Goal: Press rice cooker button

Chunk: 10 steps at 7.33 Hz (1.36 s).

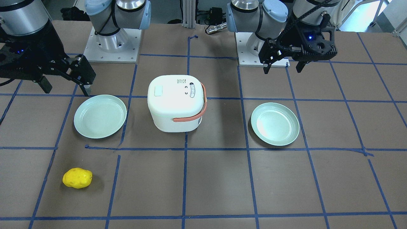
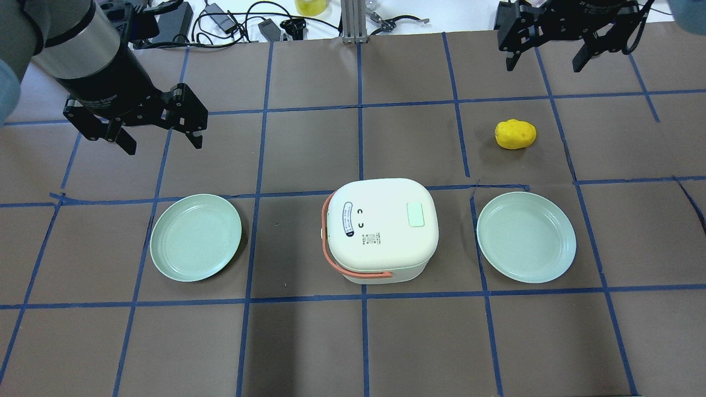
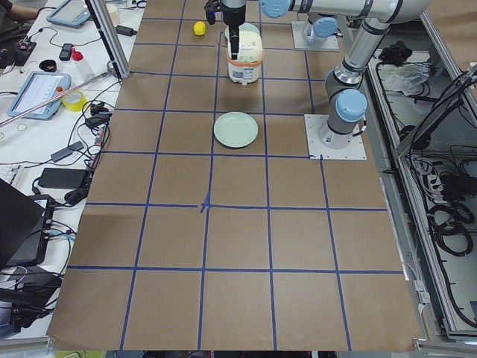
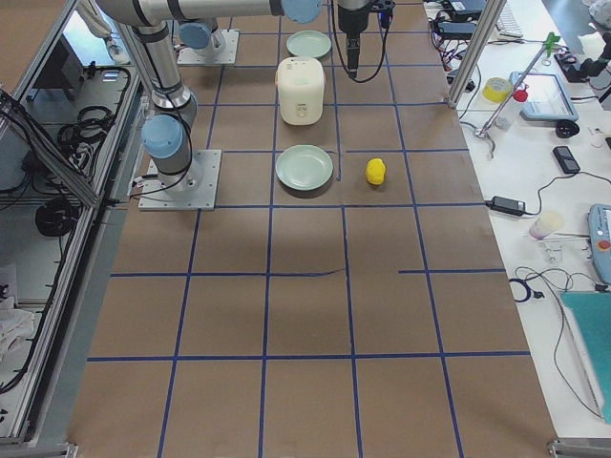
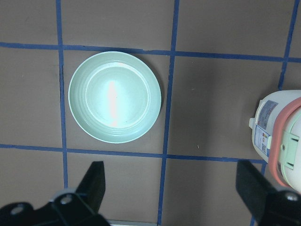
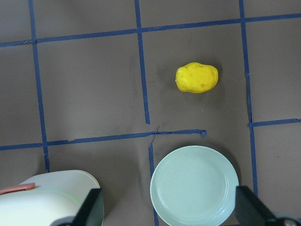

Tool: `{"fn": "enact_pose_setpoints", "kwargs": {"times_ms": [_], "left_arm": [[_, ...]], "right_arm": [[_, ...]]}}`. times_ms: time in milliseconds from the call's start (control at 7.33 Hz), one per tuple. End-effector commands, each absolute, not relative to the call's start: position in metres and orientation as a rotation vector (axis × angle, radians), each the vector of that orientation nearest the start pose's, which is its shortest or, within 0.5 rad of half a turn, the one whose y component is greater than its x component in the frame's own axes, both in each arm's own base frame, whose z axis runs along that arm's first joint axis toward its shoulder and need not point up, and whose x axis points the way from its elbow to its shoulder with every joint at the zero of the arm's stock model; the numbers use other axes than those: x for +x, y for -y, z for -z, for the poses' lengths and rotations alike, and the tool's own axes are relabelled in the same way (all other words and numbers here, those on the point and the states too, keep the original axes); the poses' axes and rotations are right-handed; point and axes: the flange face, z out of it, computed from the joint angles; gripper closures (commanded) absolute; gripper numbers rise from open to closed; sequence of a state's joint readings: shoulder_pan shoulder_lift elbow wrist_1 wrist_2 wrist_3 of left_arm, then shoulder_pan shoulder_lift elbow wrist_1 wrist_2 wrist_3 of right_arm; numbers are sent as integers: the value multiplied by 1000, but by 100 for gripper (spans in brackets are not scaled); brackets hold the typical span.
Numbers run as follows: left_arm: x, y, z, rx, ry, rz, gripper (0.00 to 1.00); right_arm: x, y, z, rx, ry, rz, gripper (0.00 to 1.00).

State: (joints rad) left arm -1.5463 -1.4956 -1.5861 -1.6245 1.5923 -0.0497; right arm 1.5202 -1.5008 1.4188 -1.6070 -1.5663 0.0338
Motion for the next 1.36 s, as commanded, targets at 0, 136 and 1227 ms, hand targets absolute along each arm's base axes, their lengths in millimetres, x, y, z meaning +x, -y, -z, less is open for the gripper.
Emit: {"fn": "enact_pose_setpoints", "kwargs": {"times_ms": [0,136,1227], "left_arm": [[-120,463,-511,-115,-3118,10,0],[-120,463,-511,-115,-3118,10,0],[-120,463,-511,-115,-3118,10,0]], "right_arm": [[107,537,-532,131,-3128,185,0],[107,538,-531,131,-3128,183,0],[203,497,-458,87,-3098,-55,67]]}}
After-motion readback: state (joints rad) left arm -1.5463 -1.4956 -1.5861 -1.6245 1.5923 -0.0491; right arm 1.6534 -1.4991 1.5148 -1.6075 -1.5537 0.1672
